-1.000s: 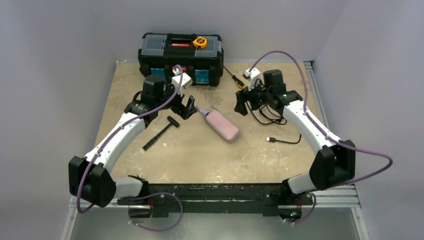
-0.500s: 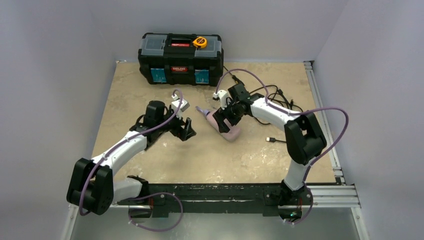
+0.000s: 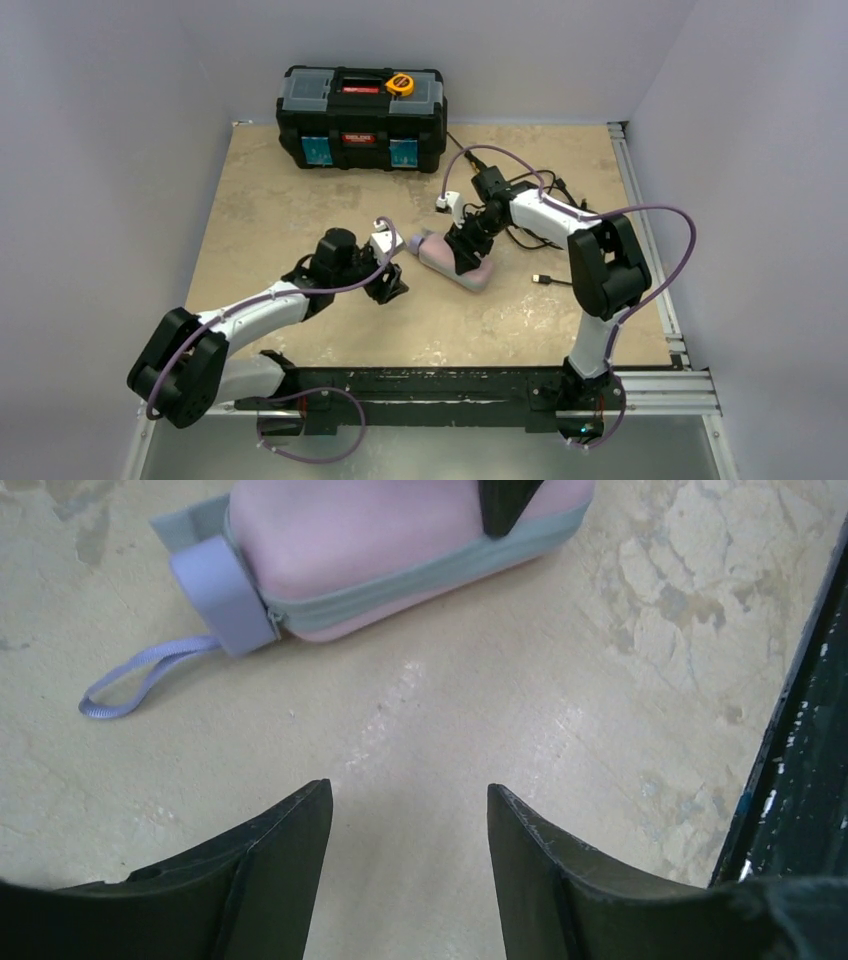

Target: Open the umbrella

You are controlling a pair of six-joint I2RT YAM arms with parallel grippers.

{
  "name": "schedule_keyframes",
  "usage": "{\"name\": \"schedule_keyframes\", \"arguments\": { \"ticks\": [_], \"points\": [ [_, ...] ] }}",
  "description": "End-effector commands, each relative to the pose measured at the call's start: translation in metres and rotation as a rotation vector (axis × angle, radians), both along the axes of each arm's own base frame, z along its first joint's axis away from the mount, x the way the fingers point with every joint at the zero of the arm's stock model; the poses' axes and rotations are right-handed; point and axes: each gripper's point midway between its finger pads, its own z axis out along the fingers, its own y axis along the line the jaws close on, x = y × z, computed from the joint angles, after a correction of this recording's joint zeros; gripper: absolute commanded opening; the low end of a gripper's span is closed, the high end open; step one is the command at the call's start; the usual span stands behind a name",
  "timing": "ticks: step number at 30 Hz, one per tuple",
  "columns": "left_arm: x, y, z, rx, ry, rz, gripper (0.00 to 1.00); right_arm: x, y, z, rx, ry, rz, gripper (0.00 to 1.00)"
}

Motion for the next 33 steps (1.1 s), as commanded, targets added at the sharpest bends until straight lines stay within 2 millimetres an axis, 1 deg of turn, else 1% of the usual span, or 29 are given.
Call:
{"name": "schedule_keyframes", "arguments": {
  "ticks": [1, 4, 6, 8, 10, 17, 23, 27, 33],
  "points": [
    [0.015, -0.005, -0.002, -0.004, -0.106, 0.028, 0.55, -0.028, -0.027, -0.010, -0.046, 0.057, 0.119, 0.35],
    [0.015, -0.014, -0.009, -0.018, -0.120, -0.017, 0.48, -0.033, -0.033, -0.013, -0.062, 0.038, 0.147, 0.35],
    [0.012, -0.025, -0.008, -0.037, -0.150, -0.079, 0.44, -0.034, -0.036, -0.016, -0.074, 0.034, 0.152, 0.34],
    [0.008, -0.034, -0.009, -0.038, -0.176, -0.125, 0.43, -0.036, -0.038, -0.018, -0.082, 0.036, 0.162, 0.33],
    [0.011, -0.039, -0.010, -0.035, -0.185, -0.143, 0.42, -0.036, -0.038, -0.018, -0.081, 0.035, 0.166, 0.33],
    [0.033, -0.052, -0.019, -0.009, -0.222, -0.156, 0.39, -0.040, -0.040, -0.016, -0.077, 0.022, 0.177, 0.32],
    [0.046, -0.060, -0.015, -0.013, -0.265, -0.170, 0.38, -0.043, -0.041, -0.012, -0.070, 0.012, 0.192, 0.31],
    [0.047, -0.066, -0.015, -0.014, -0.300, -0.220, 0.37, -0.046, -0.041, -0.013, -0.067, 0.024, 0.199, 0.31],
    [0.049, -0.072, -0.016, -0.016, -0.306, -0.249, 0.31, -0.048, -0.041, -0.014, -0.064, 0.027, 0.205, 0.31]
  ]
}}
